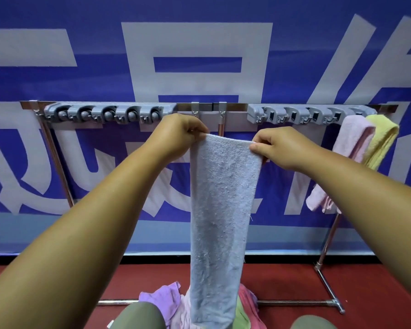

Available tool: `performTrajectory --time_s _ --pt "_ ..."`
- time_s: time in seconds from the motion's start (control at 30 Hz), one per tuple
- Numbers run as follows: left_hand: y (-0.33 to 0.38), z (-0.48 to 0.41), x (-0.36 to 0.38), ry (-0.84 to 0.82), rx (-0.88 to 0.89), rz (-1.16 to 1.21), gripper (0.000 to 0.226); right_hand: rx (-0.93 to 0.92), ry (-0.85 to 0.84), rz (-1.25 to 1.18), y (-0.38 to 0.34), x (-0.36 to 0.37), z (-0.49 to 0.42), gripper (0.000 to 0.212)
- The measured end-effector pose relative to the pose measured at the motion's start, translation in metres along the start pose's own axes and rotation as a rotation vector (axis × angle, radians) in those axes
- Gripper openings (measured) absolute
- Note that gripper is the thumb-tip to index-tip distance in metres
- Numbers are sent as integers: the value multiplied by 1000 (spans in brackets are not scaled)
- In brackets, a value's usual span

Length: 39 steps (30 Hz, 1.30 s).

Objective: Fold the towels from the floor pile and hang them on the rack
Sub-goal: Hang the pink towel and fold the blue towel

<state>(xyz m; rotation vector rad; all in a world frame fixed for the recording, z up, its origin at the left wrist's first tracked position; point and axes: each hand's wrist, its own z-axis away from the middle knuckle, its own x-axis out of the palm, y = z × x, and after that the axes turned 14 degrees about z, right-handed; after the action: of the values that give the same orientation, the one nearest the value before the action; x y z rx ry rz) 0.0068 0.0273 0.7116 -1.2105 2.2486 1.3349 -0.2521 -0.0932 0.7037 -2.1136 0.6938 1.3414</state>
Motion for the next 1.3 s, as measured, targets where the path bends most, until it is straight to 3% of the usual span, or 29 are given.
performTrajectory --time_s 0.1,0.23,0.5,0.6,0.77,1.07,1.3 --pt "-2 -1 1 58 -18 41 11 70 72 -126 2 6 -3 27" --pt "-1 -6 8 60 -103 134 19 249 67 -635 -6 11 -9 29" --pt "10 -24 17 232 -369 404 17 432 168 -819 -20 4 -18 25" --pt "16 -24 23 267 -425 481 14 479 191 -810 -25 4 -18 33" --pt "34 -14 38 242 -318 445 16 491 226 -639 -35 4 -12 32" --pt "57 -13 64 198 -266 471 11 345 263 -424 -51 6 -10 36" --pt "66 -22 72 169 -327 495 31 278 178 -284 -50 3 -8 37"
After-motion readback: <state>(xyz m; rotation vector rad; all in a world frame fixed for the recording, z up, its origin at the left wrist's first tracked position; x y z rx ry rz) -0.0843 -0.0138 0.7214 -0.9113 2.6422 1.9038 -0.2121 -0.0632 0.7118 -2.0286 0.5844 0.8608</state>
